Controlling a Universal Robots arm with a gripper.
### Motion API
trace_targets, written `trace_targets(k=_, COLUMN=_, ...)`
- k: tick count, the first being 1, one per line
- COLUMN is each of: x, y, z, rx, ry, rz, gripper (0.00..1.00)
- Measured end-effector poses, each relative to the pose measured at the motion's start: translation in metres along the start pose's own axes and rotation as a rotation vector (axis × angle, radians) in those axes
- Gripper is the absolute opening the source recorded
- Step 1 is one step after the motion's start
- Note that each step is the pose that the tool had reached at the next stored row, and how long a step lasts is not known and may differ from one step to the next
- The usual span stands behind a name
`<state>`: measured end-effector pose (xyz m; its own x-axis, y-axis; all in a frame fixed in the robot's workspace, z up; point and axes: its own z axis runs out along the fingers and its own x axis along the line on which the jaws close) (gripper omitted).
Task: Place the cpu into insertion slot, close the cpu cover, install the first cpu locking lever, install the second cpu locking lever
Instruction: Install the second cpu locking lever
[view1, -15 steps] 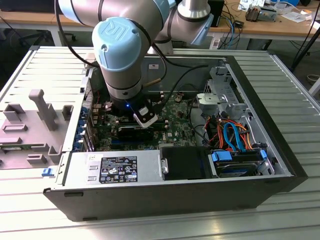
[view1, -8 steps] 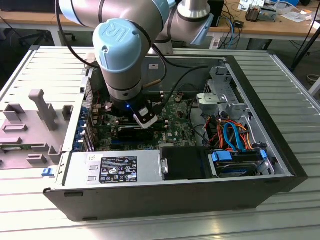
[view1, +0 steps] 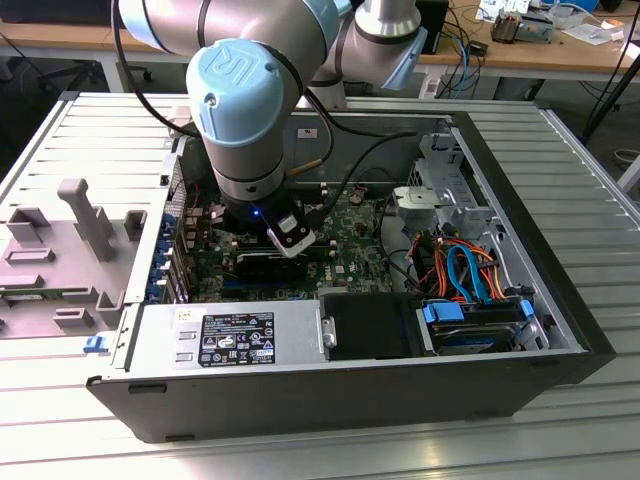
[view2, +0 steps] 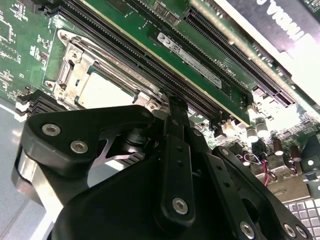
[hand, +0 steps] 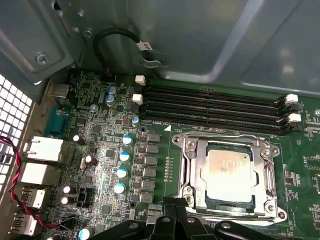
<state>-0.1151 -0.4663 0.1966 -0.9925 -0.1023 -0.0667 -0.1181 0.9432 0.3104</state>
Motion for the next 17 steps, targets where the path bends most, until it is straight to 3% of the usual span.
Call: trace_targets(k=17, x=-0.0003, y=0.0018, z=-0.0001, rx=-0.0088, ry=-0.0001, rz=0.001, gripper=0.11)
